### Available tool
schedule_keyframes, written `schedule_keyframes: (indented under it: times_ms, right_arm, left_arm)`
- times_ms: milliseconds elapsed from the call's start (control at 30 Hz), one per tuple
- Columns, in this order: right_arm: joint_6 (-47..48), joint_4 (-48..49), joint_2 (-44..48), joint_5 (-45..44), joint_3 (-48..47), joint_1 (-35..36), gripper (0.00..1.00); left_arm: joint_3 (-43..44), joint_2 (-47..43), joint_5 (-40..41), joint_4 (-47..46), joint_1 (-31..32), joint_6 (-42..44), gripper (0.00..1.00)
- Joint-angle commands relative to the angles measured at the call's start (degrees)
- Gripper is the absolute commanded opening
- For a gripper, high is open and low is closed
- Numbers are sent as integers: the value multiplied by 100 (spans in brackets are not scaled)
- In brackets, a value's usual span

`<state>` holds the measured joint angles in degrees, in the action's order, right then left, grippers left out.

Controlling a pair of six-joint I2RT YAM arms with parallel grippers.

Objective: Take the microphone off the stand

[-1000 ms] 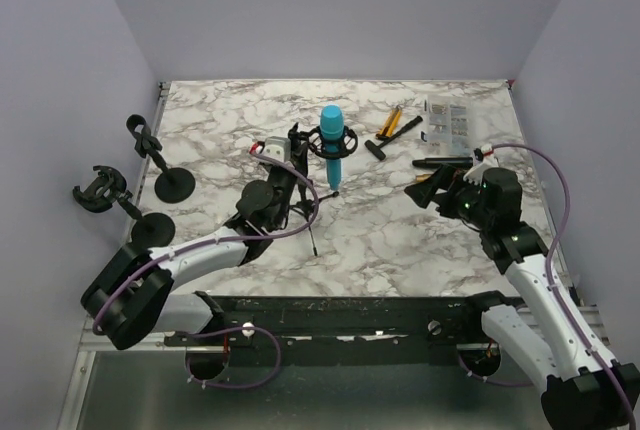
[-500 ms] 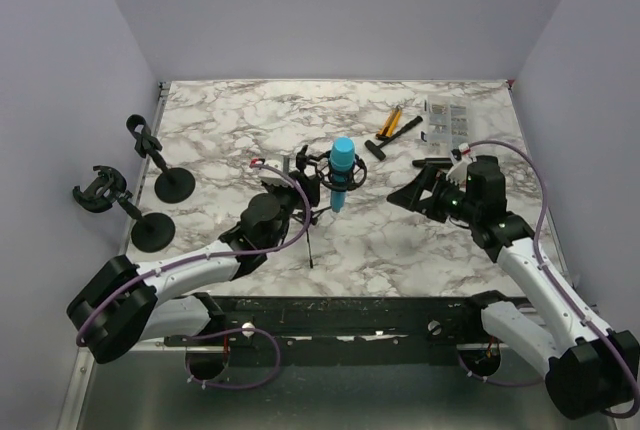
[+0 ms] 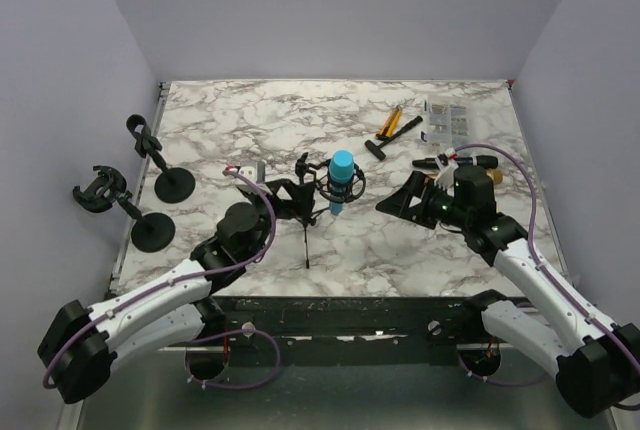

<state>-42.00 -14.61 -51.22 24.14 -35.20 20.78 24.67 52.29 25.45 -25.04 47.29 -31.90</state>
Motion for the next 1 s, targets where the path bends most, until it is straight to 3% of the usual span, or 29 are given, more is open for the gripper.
schedule_keyframes:
  times_ms: [0, 267, 400, 567, 733, 800, 967]
  right_arm:
    - [-74, 61, -66, -165, -31, 97, 100]
    - [-36, 177, -146, -245, -11, 225, 100]
    - [-39, 217, -229, -45, -126, 255, 100]
    - [-392, 950, -399, 438, 15, 423, 100]
    - [-214, 802, -337, -752, -675, 1627, 100]
    - [-71, 683, -489, -1007, -1017, 1976, 100]
    - [169, -258, -780, -2468, -2043, 2876, 100]
  left_arm:
    - [-120, -1034, -481, 1032, 9, 207, 96]
    - [13, -3015, -653, 2804, -53, 632, 98]
    - [366, -3588, -980, 3735, -59, 962, 99]
    - [1401, -3407, -1249, 4356, -116, 1478, 98]
    - [2409, -2624, -1151, 4536, -479, 2164, 99]
    - [2654, -2410, -1811, 4356, -1008, 2049, 98]
    - [3230, -1503, -4607, 3496, -2386, 1144, 98]
